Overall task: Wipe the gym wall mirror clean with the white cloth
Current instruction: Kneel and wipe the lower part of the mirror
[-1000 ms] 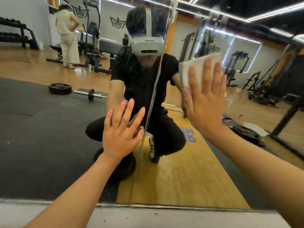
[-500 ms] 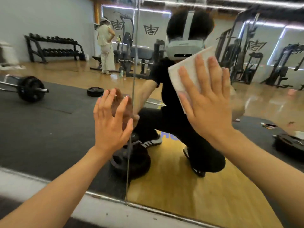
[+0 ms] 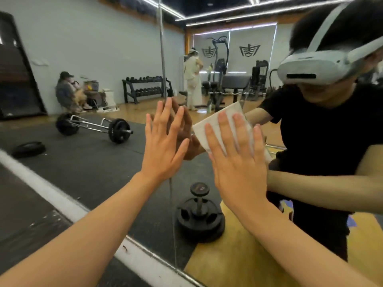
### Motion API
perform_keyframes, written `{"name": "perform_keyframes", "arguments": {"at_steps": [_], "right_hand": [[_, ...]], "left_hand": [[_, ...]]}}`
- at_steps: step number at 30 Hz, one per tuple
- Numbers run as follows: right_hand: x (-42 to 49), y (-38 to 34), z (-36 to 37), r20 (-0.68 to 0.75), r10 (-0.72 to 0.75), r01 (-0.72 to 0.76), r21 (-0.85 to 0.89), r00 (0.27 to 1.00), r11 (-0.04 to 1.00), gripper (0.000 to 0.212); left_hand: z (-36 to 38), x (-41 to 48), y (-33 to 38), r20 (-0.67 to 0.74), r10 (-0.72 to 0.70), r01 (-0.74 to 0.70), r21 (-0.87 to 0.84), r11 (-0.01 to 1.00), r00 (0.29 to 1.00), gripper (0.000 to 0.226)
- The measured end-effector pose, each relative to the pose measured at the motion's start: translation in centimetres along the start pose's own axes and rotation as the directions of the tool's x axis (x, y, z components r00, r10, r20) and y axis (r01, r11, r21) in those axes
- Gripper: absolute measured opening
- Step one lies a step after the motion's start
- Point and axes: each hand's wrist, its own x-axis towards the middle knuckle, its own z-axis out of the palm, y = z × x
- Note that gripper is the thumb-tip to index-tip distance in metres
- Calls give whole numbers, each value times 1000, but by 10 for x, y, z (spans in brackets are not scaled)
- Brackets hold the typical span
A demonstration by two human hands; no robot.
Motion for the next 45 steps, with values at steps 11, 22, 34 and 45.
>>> {"name": "perform_keyframes", "arguments": {"at_steps": [11,22,34,45], "right_hand": [[30,25,-12,47,-94,100,-149,994,984,71],[178,0,-19,142,-294,318,-203,945,926,61],[96,128,-95,47,232,-212,-264,972,941,64],[170,18,-36,178,-269,305,-225,947,925,64]], "left_hand": [[30,-4,8,-134,-48,54,42,998,990,68],[34,-5,3,-239,26,-18,35,999,971,62],[42,-6,2,-289,20,-14,24,1000,957,61],[41,-8,-2,-308,39,-40,4,999,951,64]]}}
